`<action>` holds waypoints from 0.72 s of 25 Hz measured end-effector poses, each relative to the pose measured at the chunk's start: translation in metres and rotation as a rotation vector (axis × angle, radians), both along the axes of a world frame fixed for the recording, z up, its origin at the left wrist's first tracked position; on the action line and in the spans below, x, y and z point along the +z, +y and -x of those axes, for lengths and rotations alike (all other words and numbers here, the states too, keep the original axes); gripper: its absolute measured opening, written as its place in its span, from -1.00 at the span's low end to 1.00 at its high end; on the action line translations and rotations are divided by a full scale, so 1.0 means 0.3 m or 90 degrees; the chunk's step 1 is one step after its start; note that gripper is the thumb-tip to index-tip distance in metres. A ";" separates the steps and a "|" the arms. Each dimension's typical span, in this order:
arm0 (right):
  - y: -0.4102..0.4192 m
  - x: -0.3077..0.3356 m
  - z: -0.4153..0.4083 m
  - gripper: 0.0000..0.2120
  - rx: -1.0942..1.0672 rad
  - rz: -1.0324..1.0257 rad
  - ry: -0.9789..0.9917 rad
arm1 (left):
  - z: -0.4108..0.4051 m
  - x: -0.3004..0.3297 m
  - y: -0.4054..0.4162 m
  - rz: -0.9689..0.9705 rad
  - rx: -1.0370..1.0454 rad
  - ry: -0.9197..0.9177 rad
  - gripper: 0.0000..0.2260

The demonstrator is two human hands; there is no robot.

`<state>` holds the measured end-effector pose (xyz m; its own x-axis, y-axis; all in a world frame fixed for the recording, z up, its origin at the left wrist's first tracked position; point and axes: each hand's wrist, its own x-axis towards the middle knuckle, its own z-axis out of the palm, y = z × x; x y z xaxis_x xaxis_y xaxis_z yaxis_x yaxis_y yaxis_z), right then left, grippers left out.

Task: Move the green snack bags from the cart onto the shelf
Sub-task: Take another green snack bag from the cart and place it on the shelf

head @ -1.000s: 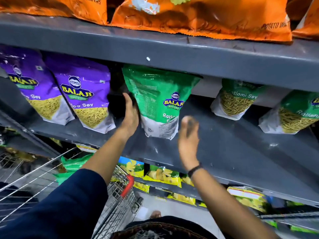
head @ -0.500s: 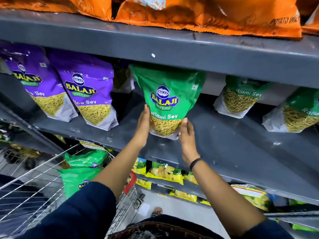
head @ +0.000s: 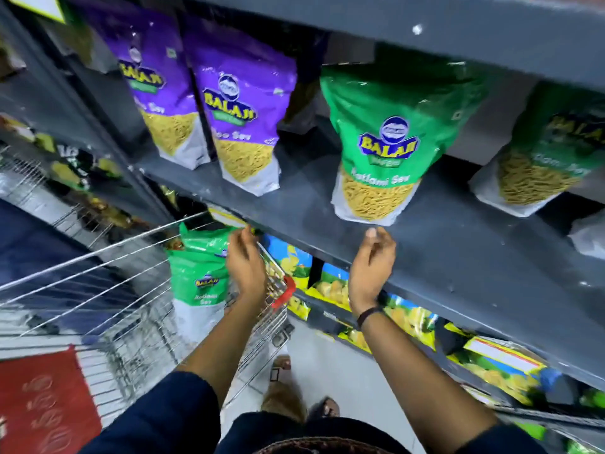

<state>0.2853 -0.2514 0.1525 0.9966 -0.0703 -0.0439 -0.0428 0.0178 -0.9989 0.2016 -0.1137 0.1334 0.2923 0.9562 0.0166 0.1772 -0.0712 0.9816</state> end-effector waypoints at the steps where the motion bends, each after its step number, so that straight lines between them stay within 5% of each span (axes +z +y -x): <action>1: 0.032 0.006 0.059 -0.83 0.048 0.040 -0.041 | 0.101 -0.050 0.042 -0.001 0.069 0.027 -0.72; 5: 0.264 -0.095 0.211 -0.85 0.324 0.192 -0.079 | 0.417 -0.231 0.294 0.114 0.217 0.213 -0.71; 10: 0.551 -0.287 0.284 -0.65 0.555 0.248 0.278 | 0.513 -0.338 0.570 0.215 0.005 0.378 -0.60; 14: 0.695 -0.692 0.225 -0.35 0.573 0.288 0.265 | 0.448 -0.427 0.756 0.220 -0.229 0.339 -0.34; 18: 0.737 -0.517 0.278 -0.50 0.519 0.372 0.255 | 0.407 -0.465 0.779 0.228 -0.266 0.402 -0.52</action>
<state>0.2020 -0.0303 -0.0027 0.6730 0.4917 -0.5525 -0.1515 -0.6395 -0.7537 0.0795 0.1200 -0.0060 0.4766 0.6833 -0.5531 0.7296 0.0435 0.6825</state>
